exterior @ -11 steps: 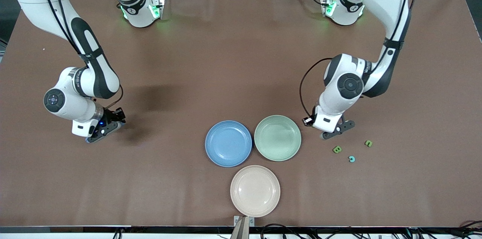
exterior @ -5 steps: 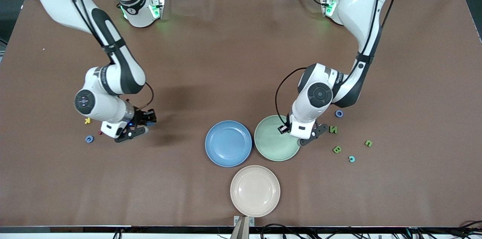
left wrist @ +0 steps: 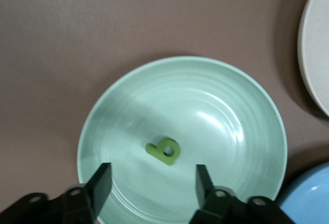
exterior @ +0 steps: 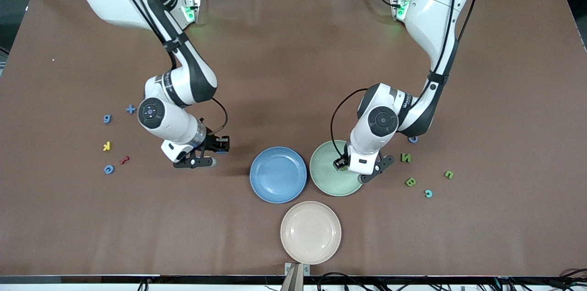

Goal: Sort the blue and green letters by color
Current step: 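Drop the green b in the green plate while the right gripper drops m in blue, then grasp the green N with the left gripper while the right gripper returns, then carry the green N into the green plate and open the left gripper, then grasp the blue x with the right gripper while the left gripper withdraws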

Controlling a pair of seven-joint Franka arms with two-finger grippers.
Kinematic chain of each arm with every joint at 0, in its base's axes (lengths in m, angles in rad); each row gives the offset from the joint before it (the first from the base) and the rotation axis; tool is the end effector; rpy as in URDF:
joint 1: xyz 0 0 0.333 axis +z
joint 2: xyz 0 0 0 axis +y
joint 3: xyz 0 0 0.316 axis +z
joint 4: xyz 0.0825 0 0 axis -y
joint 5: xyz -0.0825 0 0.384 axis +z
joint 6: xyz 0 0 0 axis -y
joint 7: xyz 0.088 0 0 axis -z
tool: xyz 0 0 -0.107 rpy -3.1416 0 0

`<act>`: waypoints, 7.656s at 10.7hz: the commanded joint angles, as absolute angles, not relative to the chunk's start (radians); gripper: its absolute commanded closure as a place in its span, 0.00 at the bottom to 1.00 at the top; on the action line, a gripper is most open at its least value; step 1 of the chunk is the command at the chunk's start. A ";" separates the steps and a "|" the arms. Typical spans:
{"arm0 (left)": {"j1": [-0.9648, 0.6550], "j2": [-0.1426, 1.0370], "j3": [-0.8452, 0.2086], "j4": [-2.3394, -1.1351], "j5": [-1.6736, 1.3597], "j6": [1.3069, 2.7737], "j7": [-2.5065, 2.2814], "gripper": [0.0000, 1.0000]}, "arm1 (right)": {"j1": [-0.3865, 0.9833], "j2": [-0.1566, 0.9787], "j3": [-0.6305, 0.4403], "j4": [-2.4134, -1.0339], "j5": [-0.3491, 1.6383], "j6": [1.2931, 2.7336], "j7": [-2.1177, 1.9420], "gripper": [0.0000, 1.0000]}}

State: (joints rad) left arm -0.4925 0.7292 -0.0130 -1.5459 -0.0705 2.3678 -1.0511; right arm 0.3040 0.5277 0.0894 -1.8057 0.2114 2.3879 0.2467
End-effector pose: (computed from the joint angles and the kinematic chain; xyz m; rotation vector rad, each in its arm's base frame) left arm 0.6265 -0.3460 0.2296 2.8992 0.8928 0.0361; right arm 0.6097 0.2501 0.2583 -2.9410 0.0254 0.0144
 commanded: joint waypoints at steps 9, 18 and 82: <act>-0.158 0.519 -0.118 -1.836 0.046 2.353 -0.238 0.00 | 0.456 0.762 0.086 -1.499 0.221 2.496 0.715 0.44; -0.087 0.503 -0.132 -2.095 0.046 2.703 -0.101 0.00 | 0.385 0.663 0.066 -1.687 0.192 2.470 0.446 0.00; 0.305 0.587 -0.324 -1.795 0.288 2.337 0.388 0.00 | -0.330 0.272 0.102 -2.510 -0.066 2.832 -1.089 1.00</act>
